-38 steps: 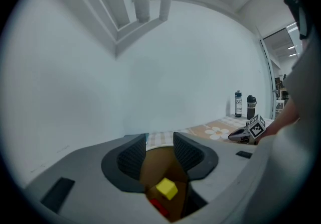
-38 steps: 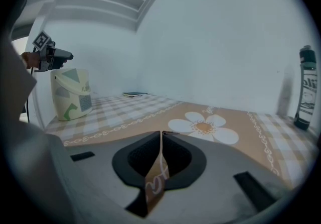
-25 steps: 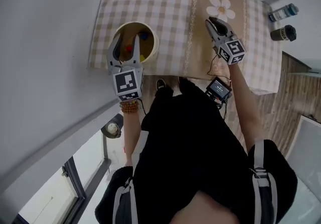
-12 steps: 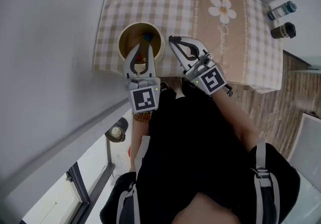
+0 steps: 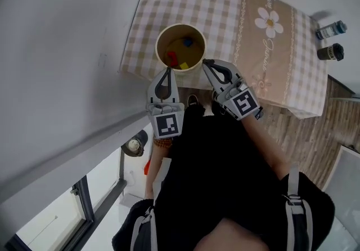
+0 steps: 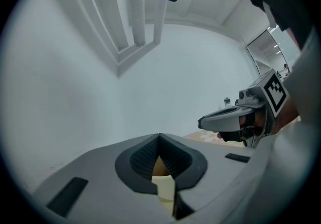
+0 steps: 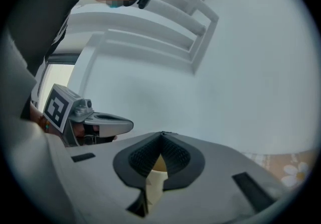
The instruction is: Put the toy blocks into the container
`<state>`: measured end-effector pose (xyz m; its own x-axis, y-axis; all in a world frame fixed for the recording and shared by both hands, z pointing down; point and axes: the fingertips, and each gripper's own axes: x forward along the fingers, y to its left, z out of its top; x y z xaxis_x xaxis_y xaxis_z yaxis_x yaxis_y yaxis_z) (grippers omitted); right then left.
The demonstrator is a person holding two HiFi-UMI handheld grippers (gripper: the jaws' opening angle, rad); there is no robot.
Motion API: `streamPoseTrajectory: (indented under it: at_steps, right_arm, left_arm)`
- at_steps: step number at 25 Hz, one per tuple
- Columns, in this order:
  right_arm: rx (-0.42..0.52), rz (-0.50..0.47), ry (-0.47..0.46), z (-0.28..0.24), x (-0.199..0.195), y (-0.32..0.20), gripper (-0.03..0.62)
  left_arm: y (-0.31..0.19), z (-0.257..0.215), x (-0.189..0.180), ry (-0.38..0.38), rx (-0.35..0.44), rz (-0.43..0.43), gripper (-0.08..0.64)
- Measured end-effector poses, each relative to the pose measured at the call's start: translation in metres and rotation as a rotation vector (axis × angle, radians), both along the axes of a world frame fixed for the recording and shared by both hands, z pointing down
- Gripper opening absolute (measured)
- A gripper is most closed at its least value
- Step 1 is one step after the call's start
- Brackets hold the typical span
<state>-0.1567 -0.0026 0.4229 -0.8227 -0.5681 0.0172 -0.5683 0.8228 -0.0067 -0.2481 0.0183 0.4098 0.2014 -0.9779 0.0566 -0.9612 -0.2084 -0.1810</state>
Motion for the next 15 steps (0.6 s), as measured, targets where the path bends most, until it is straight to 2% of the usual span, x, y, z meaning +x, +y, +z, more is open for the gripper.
streamPoseTrajectory:
  at_steps: [6,15]
  right_arm:
    - [0.022,0.016,0.016,0.002,-0.005,-0.001,0.005]
    - [0.041,0.042,0.042,0.004,-0.007,-0.003,0.005]
  left_arm:
    - [0.003,0.013,-0.023,0.013,-0.049,-0.032,-0.002]
    - [-0.004,0.027,-0.032,0.041,-0.069,-0.009,-0.002]
